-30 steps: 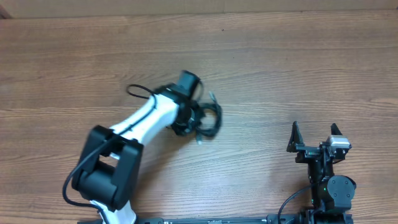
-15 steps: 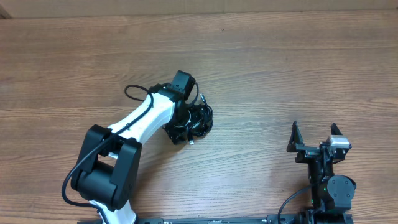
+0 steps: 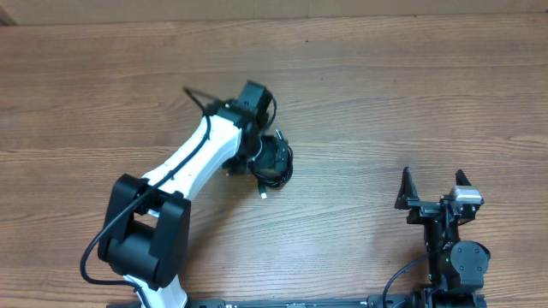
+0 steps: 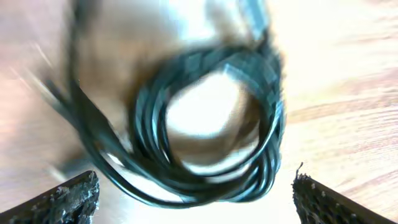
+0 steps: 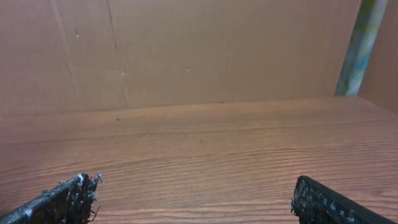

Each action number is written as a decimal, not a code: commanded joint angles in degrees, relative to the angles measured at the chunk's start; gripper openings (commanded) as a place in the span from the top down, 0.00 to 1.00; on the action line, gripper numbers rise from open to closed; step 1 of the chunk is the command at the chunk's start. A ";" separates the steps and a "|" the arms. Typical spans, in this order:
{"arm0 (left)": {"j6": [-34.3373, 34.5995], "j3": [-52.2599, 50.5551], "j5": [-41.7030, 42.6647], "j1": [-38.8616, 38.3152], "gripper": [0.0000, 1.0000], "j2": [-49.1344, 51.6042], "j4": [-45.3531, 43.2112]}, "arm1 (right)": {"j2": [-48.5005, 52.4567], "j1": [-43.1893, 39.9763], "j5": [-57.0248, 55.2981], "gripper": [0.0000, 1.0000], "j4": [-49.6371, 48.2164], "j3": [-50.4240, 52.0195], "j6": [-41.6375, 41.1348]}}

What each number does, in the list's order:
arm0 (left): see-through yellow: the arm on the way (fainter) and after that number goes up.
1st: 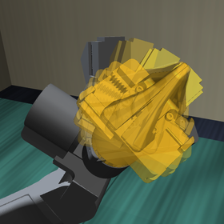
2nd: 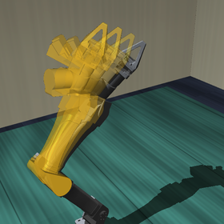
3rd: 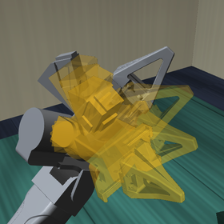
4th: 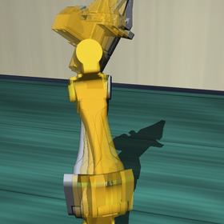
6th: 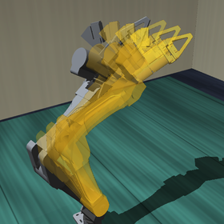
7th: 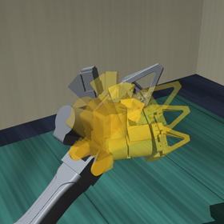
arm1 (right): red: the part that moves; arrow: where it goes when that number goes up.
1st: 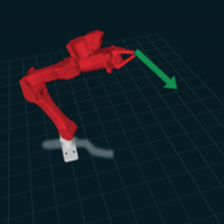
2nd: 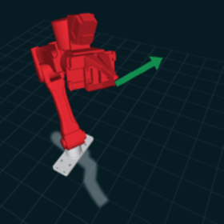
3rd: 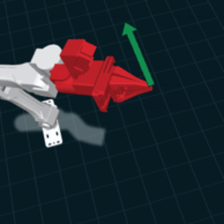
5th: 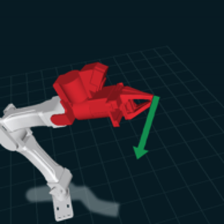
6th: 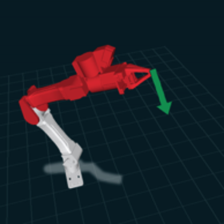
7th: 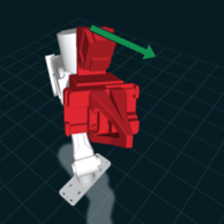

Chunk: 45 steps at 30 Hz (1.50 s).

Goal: Untangle cables
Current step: 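Lower the left gripper and grasp the black cable coil, then lift the grasped coil slightly with the left gripper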

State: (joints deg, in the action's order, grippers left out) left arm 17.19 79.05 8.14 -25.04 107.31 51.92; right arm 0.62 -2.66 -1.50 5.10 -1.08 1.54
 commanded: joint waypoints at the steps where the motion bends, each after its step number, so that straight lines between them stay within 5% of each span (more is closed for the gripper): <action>1: -13.29 4.39 -10.58 0.20 0.01 0.28 -1.38 | -0.46 -0.37 0.13 0.00 -0.37 0.63 0.26; 4: -14.43 4.35 -19.08 0.31 0.00 0.31 -5.51 | -0.46 -0.37 0.13 0.00 -0.37 0.63 0.26; 8: -16.15 4.15 -16.50 0.31 0.00 0.33 -8.28 | -0.46 -0.37 0.13 0.00 -0.37 0.63 0.24; 12: -35.71 3.04 -1.77 0.31 0.00 0.39 -7.04 | -0.46 -0.37 0.13 0.00 -0.37 0.63 0.26; 15: -45.29 1.31 -1.79 0.35 0.17 0.42 -7.19 | -0.46 -0.37 0.13 0.00 -0.39 0.63 0.26; 18: -49.77 -0.72 -2.01 0.74 0.20 0.44 -8.81 | -0.46 -0.37 0.13 0.00 -0.37 0.63 0.26; 30: -50.42 -10.19 0.24 0.70 0.25 1.07 -20.90 | -0.46 -0.37 0.13 0.00 -0.37 0.63 0.24; 41: -48.89 -14.62 2.45 0.68 0.45 1.09 -28.09 | -0.46 -0.37 0.13 0.00 -0.39 0.63 0.26; 45: -48.83 -15.54 2.43 0.70 0.60 1.18 -28.68 | -0.46 -0.37 0.13 0.00 -0.37 0.63 0.26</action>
State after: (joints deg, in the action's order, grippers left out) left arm -31.86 64.69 9.32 -24.62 107.55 23.64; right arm 0.62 -2.66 -1.48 5.13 -1.08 1.52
